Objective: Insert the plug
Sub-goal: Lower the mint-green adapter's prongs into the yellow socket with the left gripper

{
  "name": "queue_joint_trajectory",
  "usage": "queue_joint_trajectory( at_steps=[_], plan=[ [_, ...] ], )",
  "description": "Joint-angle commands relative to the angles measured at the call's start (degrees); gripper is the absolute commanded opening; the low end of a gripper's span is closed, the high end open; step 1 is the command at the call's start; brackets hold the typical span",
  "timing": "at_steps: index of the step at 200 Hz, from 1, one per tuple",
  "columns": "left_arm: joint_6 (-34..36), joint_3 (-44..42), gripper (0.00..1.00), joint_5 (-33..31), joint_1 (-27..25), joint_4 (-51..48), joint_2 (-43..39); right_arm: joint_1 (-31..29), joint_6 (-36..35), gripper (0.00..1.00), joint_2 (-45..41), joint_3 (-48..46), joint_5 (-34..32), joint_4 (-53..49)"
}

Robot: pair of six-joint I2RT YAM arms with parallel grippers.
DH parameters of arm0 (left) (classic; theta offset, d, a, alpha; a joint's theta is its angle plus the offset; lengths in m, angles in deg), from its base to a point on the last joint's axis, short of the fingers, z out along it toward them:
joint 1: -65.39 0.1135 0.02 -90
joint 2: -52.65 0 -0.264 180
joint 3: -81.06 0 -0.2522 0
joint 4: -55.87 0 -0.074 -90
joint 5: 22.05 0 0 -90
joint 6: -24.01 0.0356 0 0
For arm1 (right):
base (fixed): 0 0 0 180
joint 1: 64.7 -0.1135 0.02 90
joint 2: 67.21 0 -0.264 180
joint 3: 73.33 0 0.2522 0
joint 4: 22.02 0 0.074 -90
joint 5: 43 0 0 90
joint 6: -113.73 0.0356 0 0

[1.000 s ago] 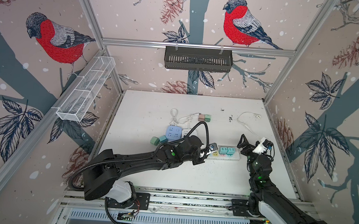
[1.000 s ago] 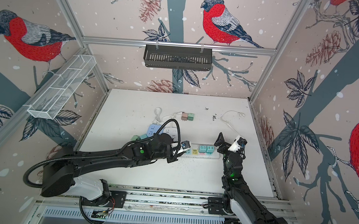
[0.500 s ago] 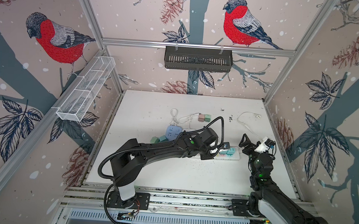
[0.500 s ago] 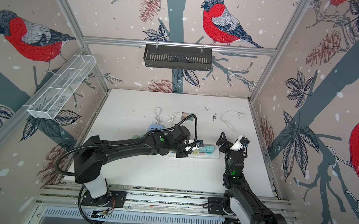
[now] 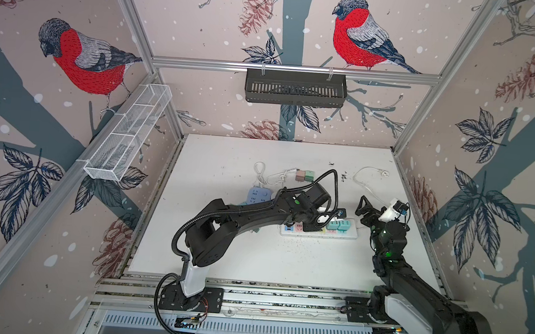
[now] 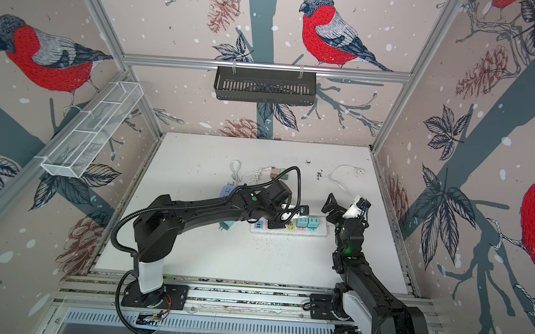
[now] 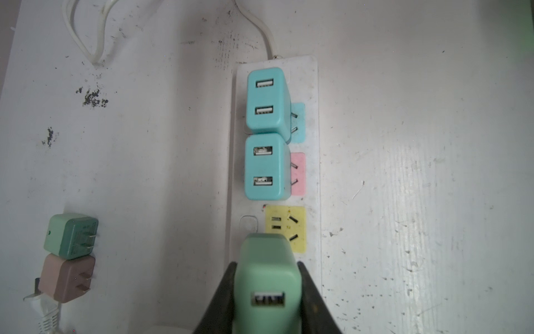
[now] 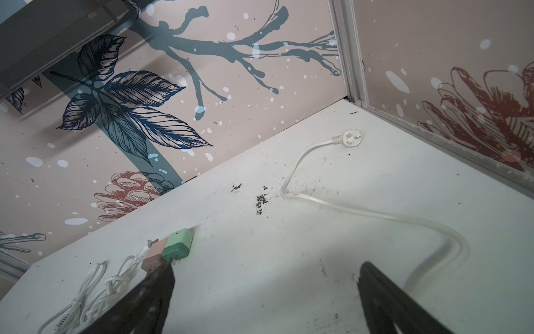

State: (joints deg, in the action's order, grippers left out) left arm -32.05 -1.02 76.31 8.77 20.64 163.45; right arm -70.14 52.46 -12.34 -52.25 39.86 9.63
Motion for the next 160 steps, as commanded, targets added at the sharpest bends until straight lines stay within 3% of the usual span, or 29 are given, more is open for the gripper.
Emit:
queue_joint_trajectory(
  at_steps=[1,69,160],
  plan=[
    [1.0,1.9,0.0,2.8,0.63,-1.18,1.96,0.44,0.55,1.0,-0.05,0.3,1.31,-0.25],
    [0.8,12.02,0.0,5.66,0.72,-10.3,9.86,3.58,3.52,1.0,-4.87,-3.09,0.5,-0.02],
    [1.13,7.32,0.0,9.09,0.96,-5.96,7.53,3.94,4.19,1.0,-4.92,-3.12,0.28,-0.19]
  ],
)
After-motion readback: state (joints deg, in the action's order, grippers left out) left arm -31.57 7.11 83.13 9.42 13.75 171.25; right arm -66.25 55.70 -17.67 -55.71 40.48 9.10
